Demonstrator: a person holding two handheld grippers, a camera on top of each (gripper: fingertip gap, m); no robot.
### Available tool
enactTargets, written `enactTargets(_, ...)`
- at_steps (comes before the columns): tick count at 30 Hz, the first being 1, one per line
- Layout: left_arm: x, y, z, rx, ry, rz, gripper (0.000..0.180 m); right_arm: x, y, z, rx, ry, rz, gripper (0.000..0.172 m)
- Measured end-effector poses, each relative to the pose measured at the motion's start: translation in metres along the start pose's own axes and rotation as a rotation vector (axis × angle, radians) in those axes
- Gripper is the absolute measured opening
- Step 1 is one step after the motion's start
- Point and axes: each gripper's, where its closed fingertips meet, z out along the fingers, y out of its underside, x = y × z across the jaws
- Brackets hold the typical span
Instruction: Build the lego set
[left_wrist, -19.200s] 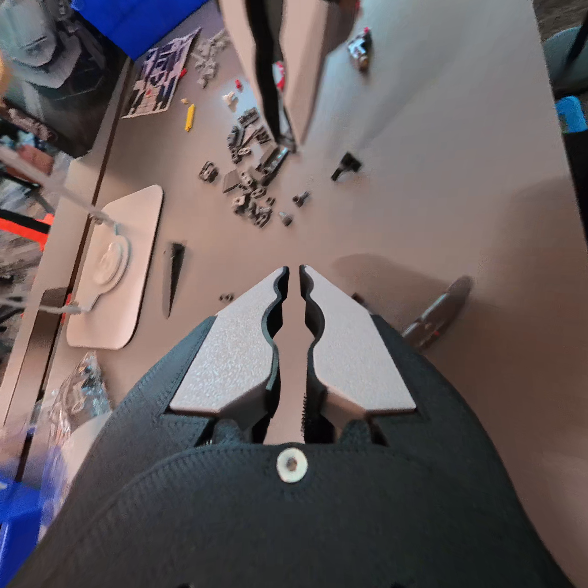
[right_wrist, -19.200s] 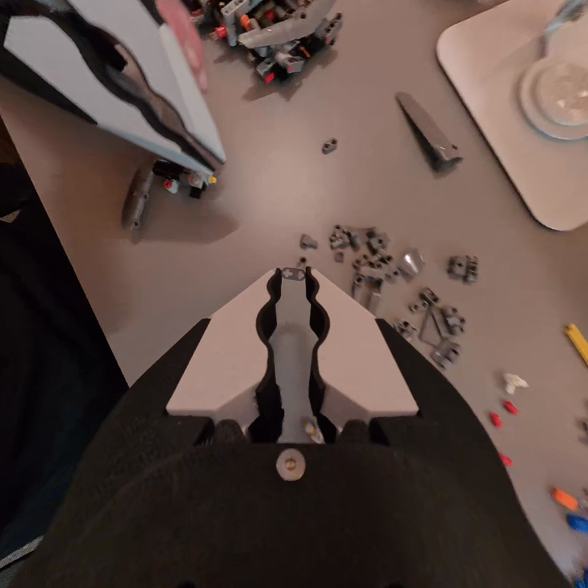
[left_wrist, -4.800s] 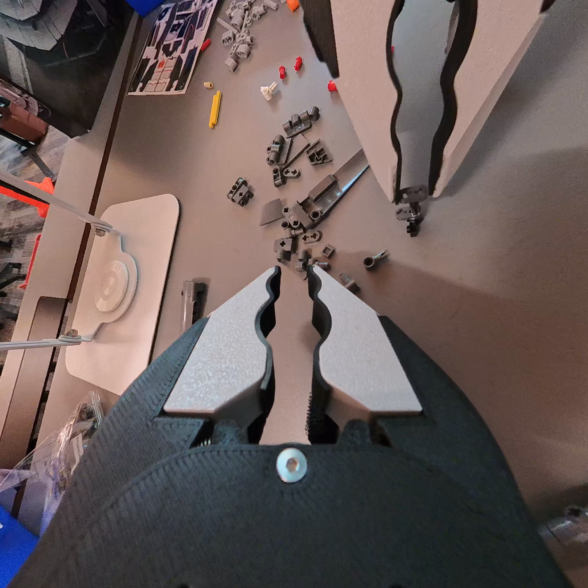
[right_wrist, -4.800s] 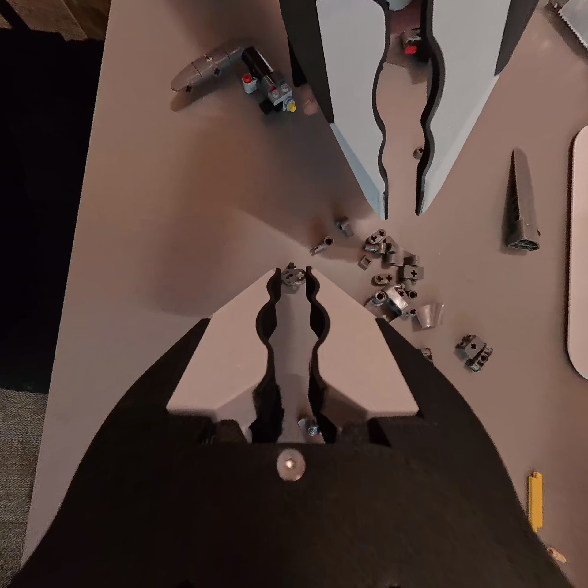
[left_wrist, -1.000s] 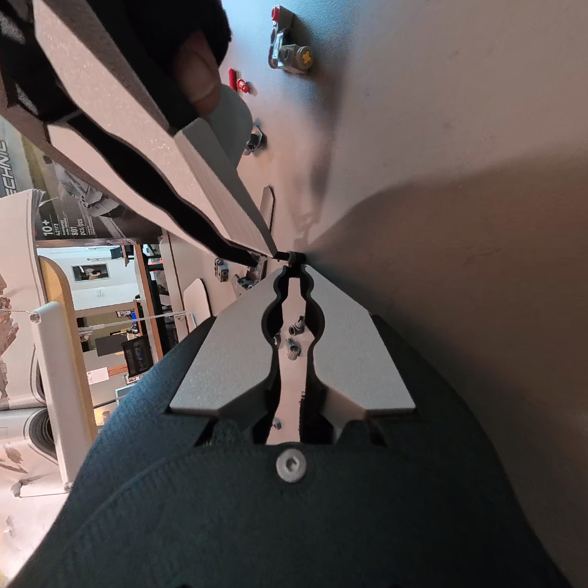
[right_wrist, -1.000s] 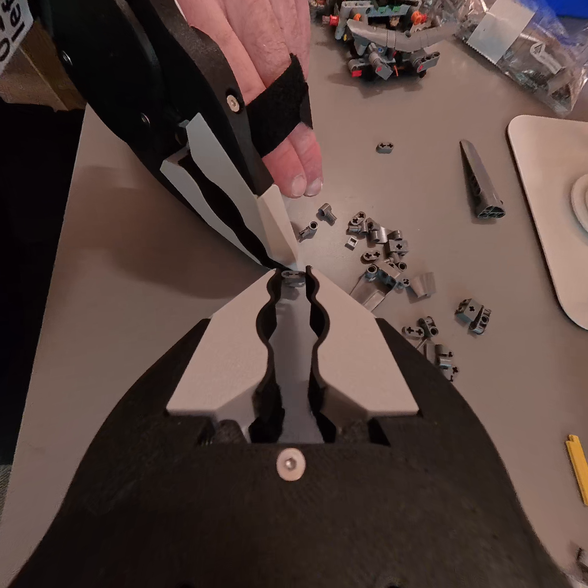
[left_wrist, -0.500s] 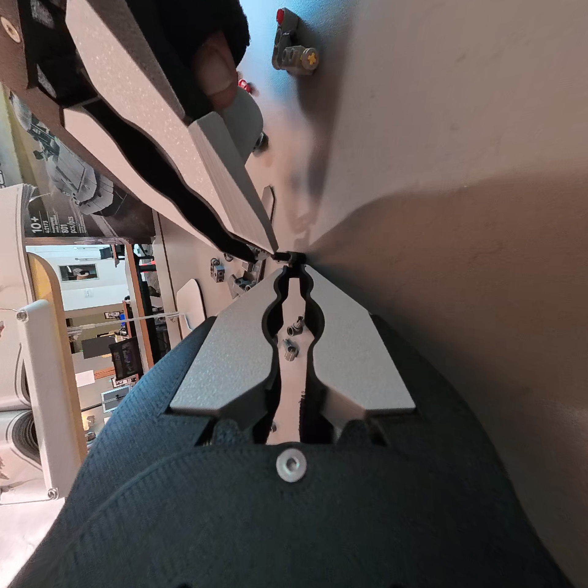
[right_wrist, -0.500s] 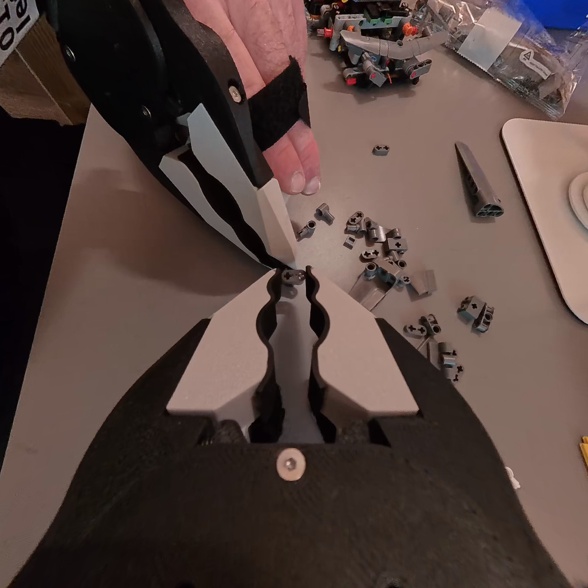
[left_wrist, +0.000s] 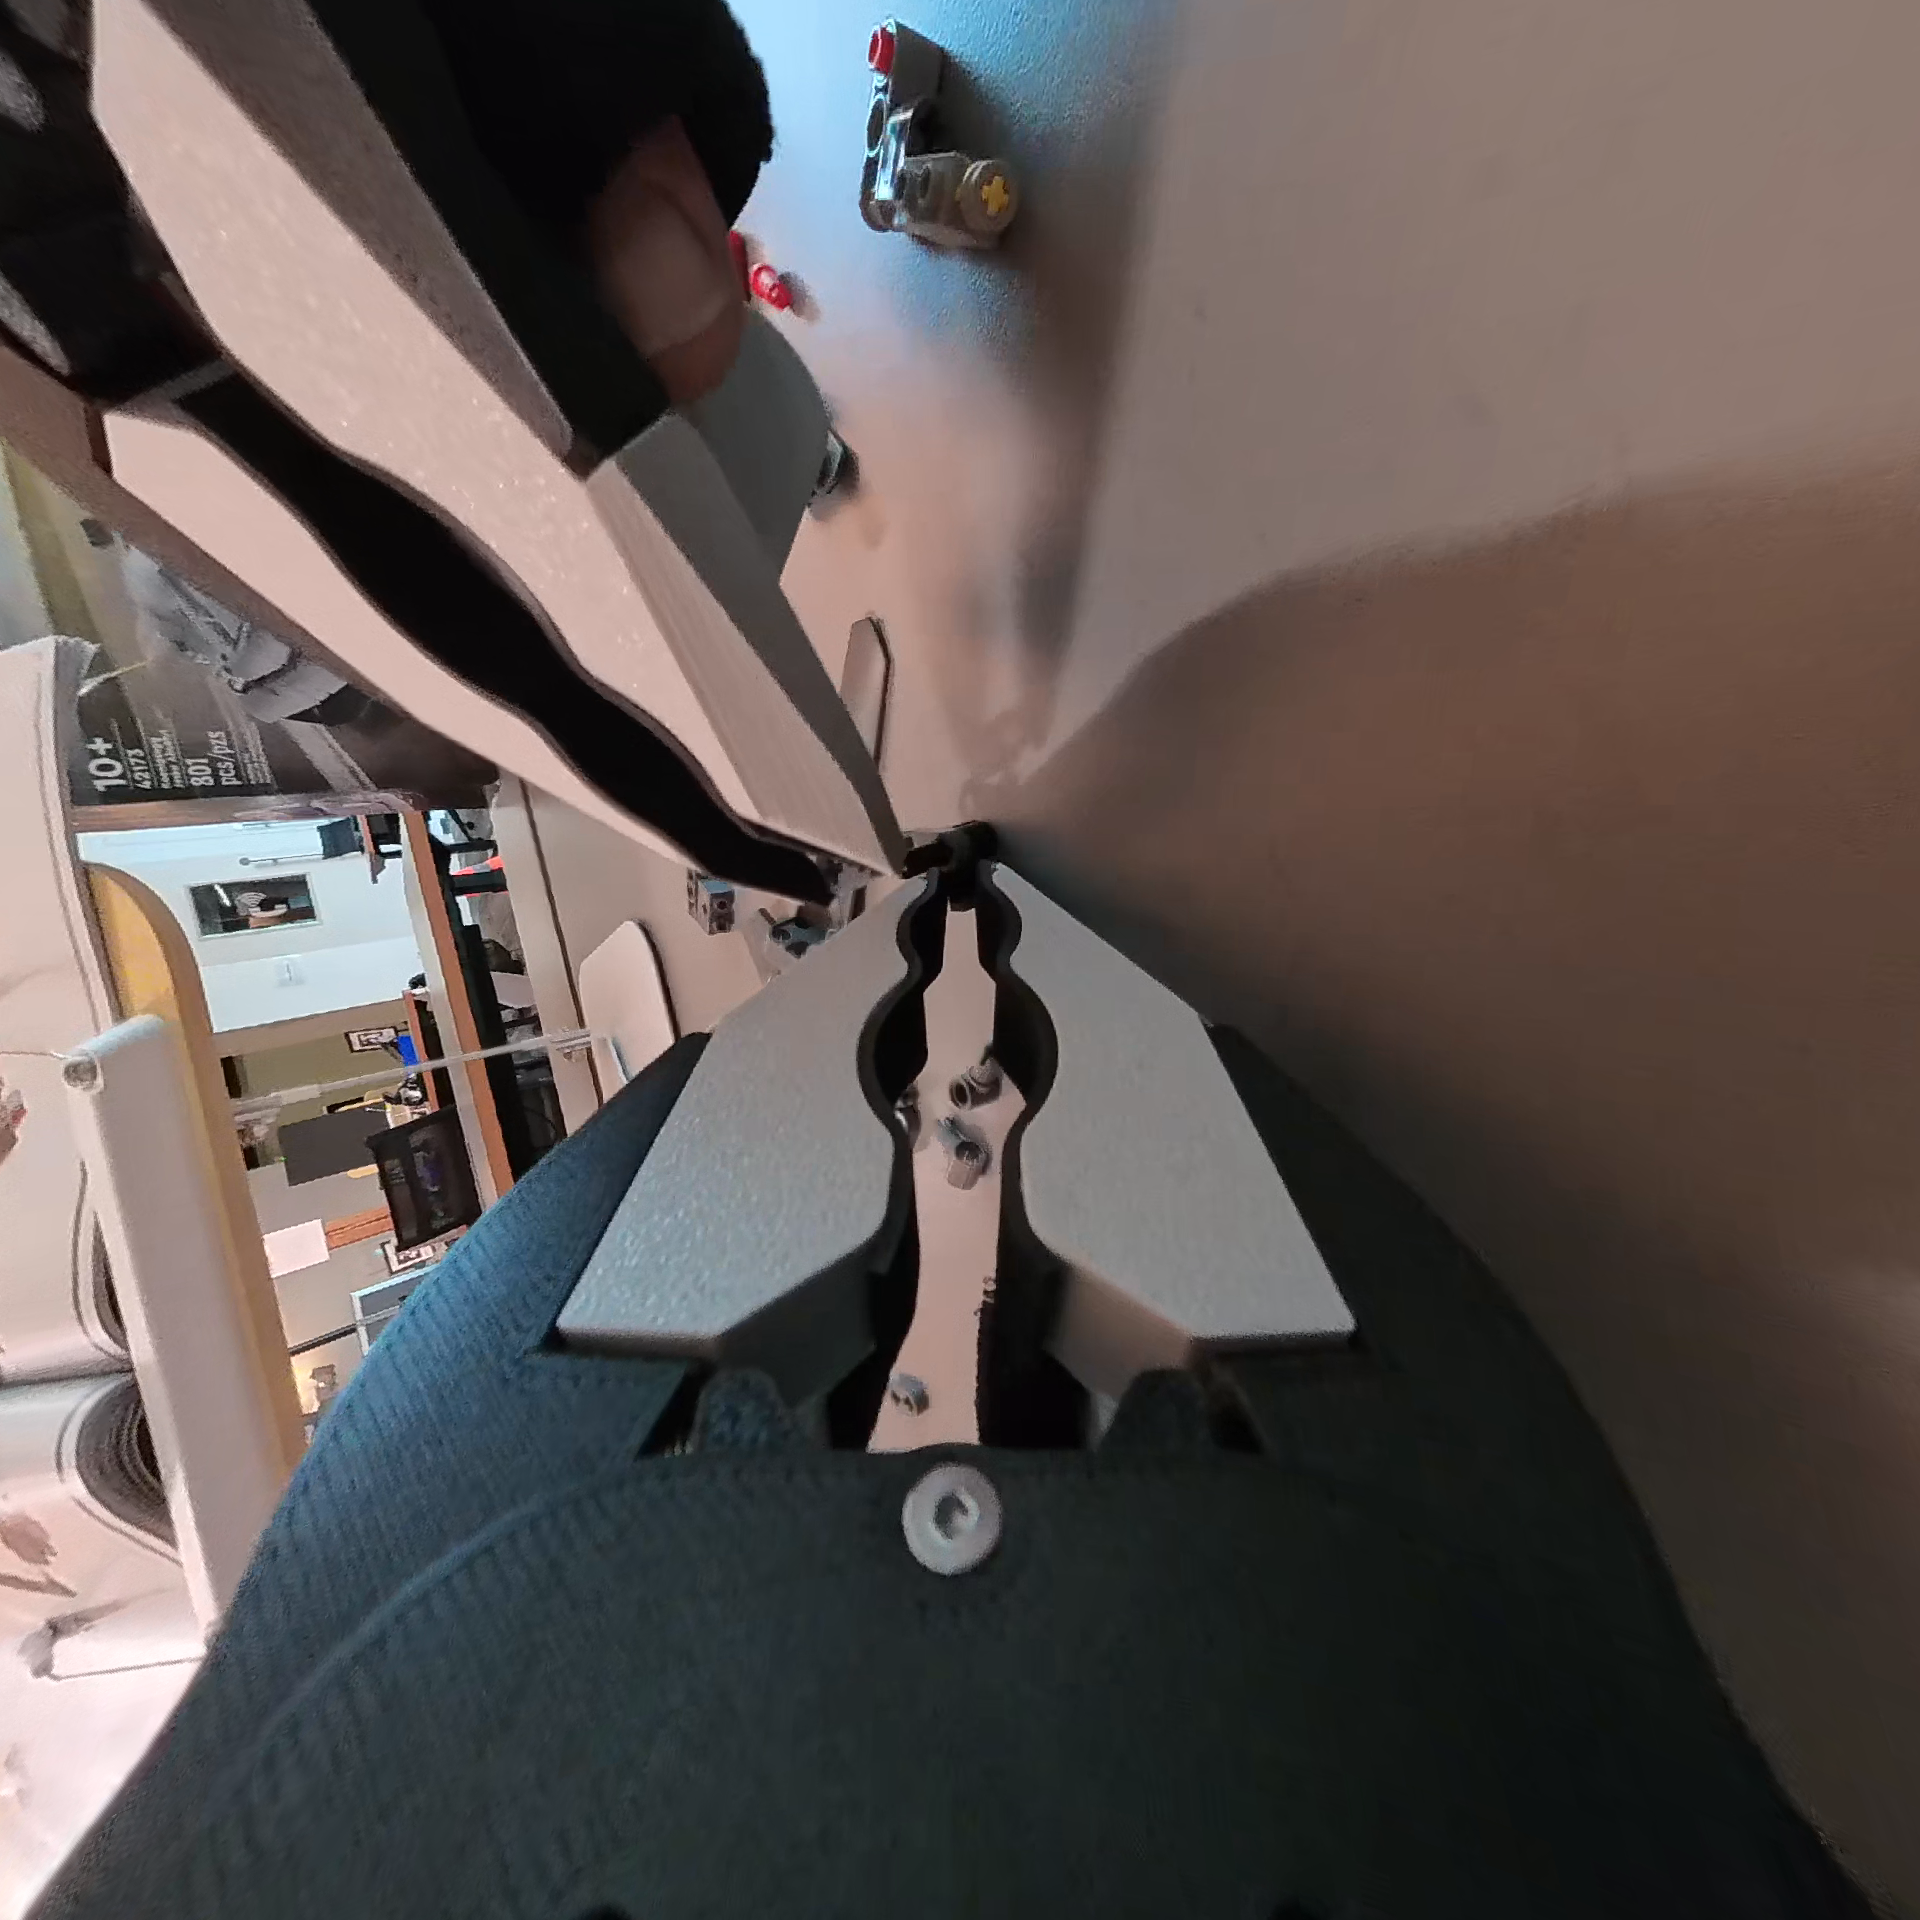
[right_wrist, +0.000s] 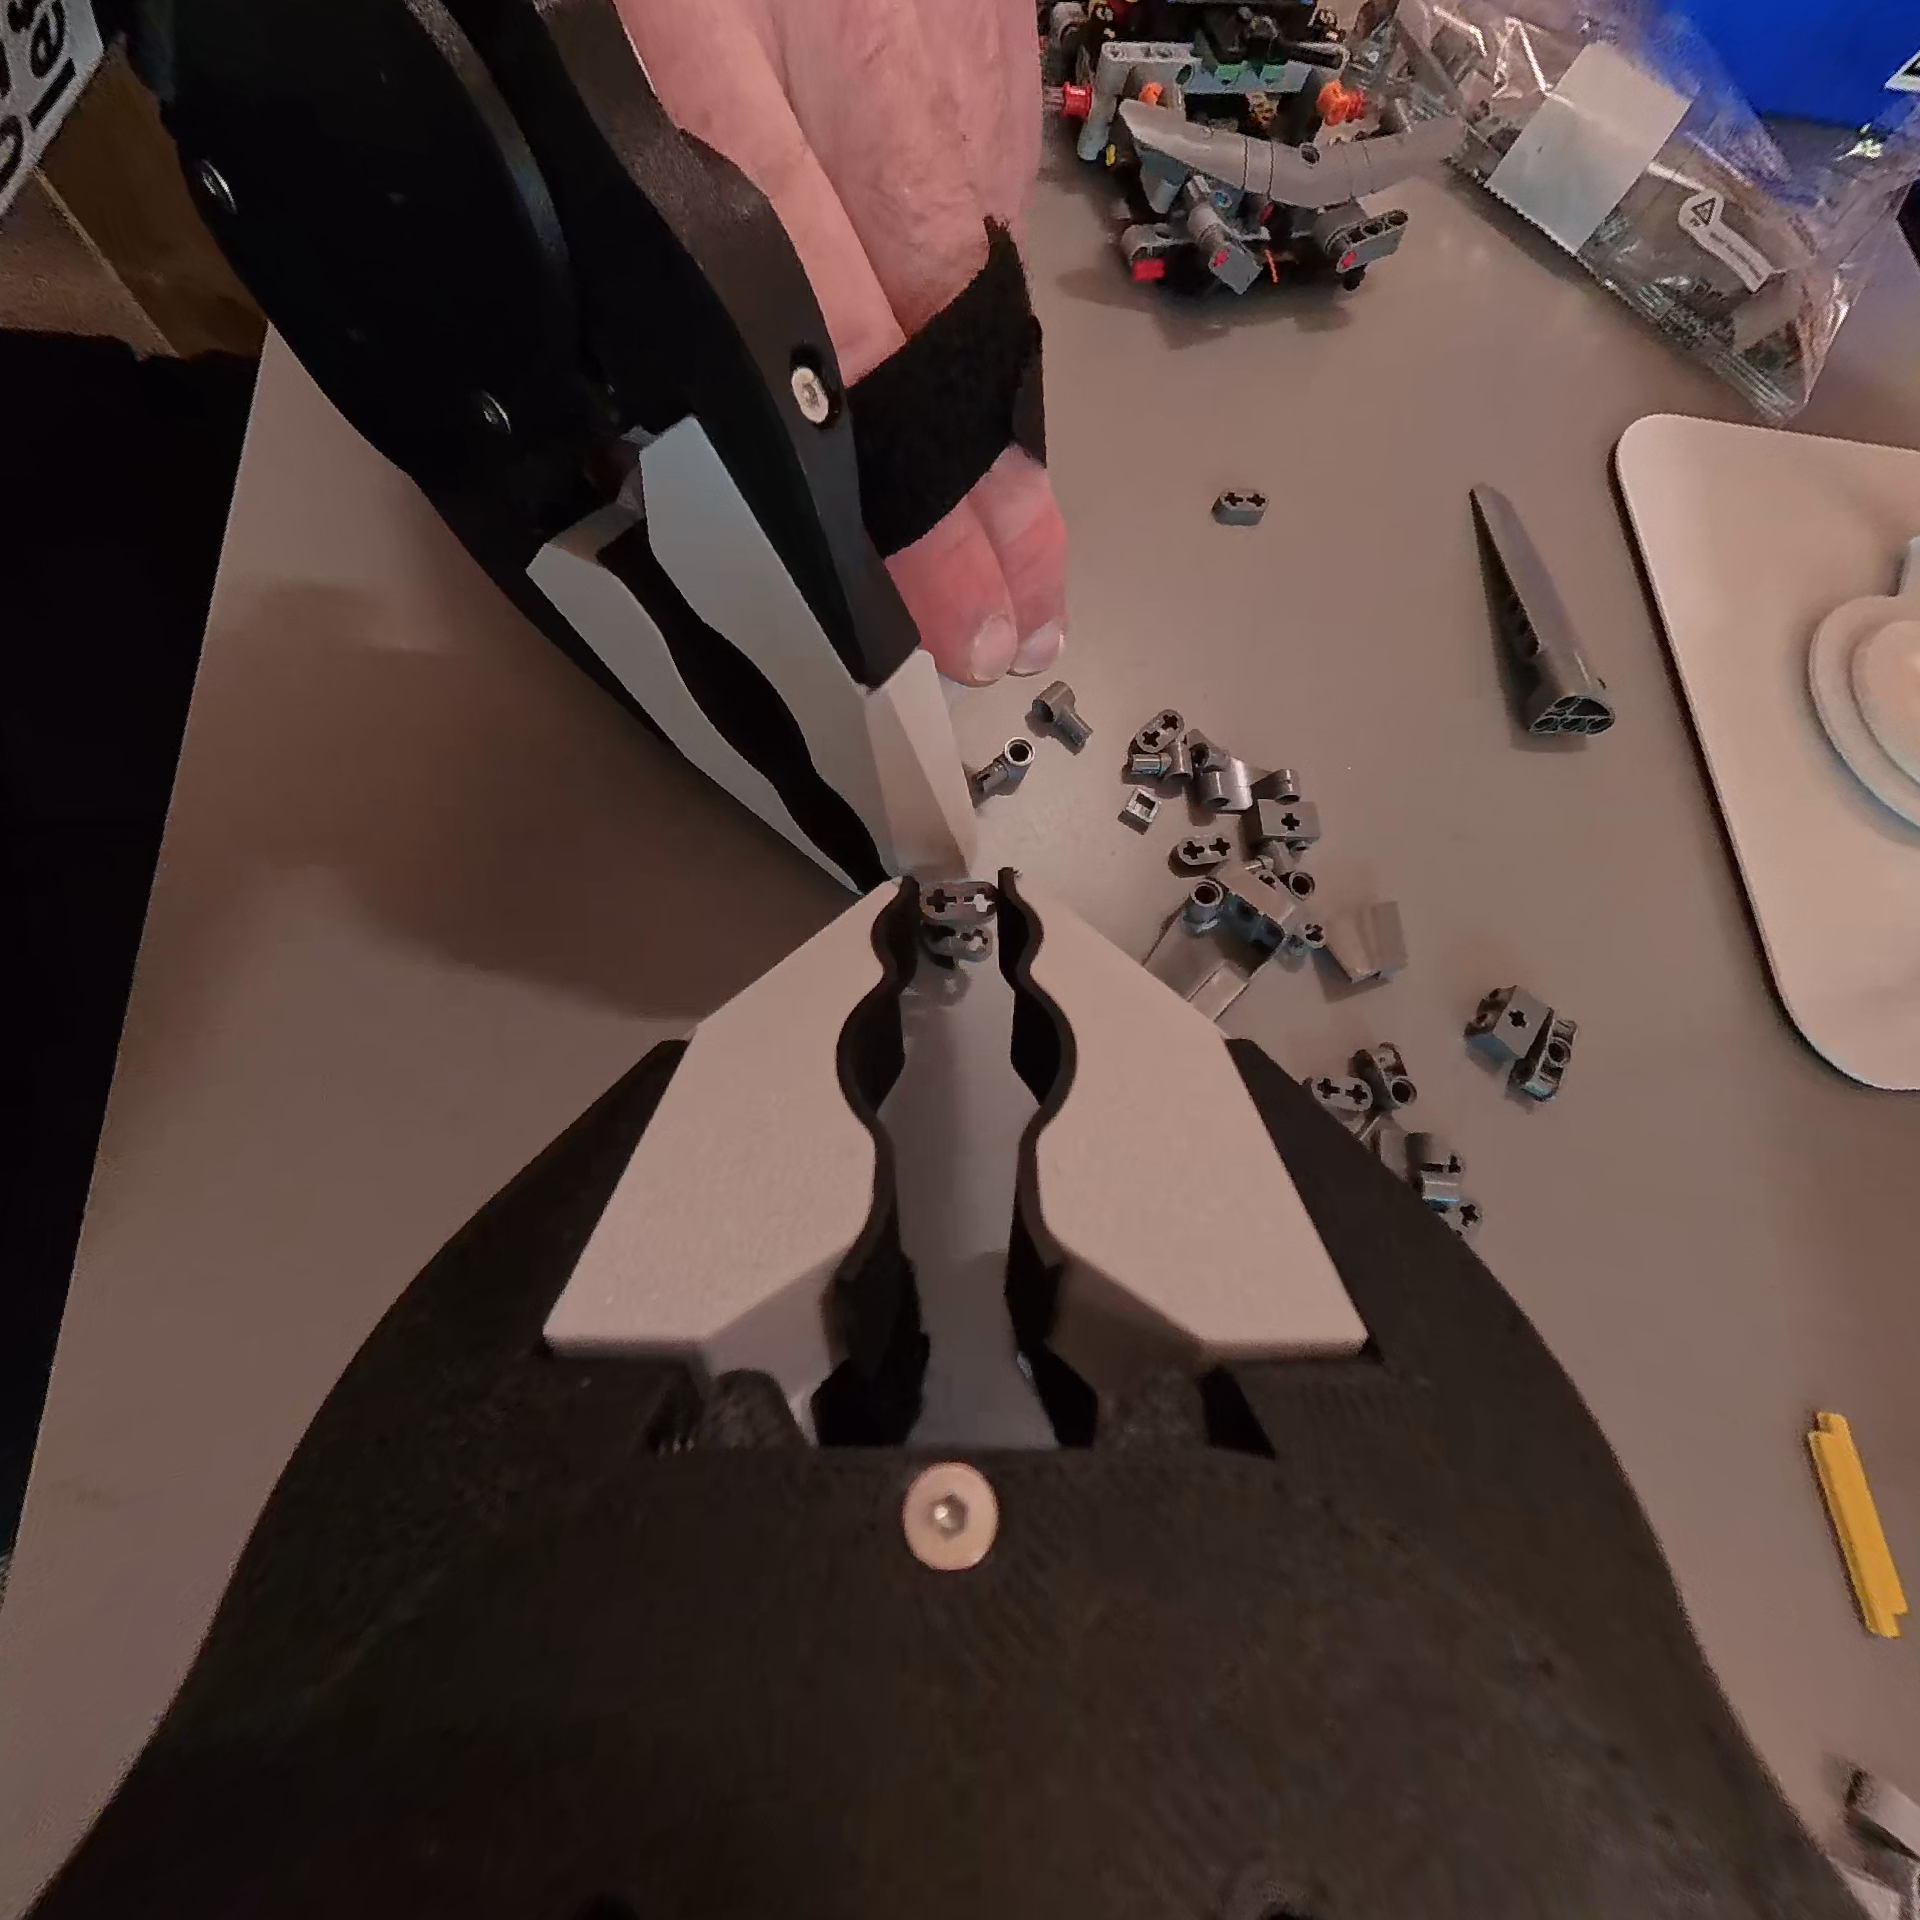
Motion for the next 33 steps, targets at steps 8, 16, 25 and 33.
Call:
enactTargets(8, -0.006, -0.001, -0.004, 0.009, 0.023, -0.062, 0.004, 0.006, 0.002, -0.008, 0.013, 0.017, 0.016, 0.012)
enactTargets(16, -0.001, 0.000, -0.008, 0.050, 0.136, -0.153, 0.005, 0.009, 0.006, -0.014, 0.044, 0.011, 0.045, 0.012)
enactTargets(25, 0.004, 0.000, -0.007, 0.071, 0.197, -0.231, 0.001, 0.004, 0.004, -0.013, 0.054, -0.007, 0.036, 0.012)
enactTargets(33, 0.002, -0.003, -0.006, 0.072, 0.190, -0.243, 0.001, -0.001, 0.000, -0.008, 0.039, -0.015, 0.021, 0.012)
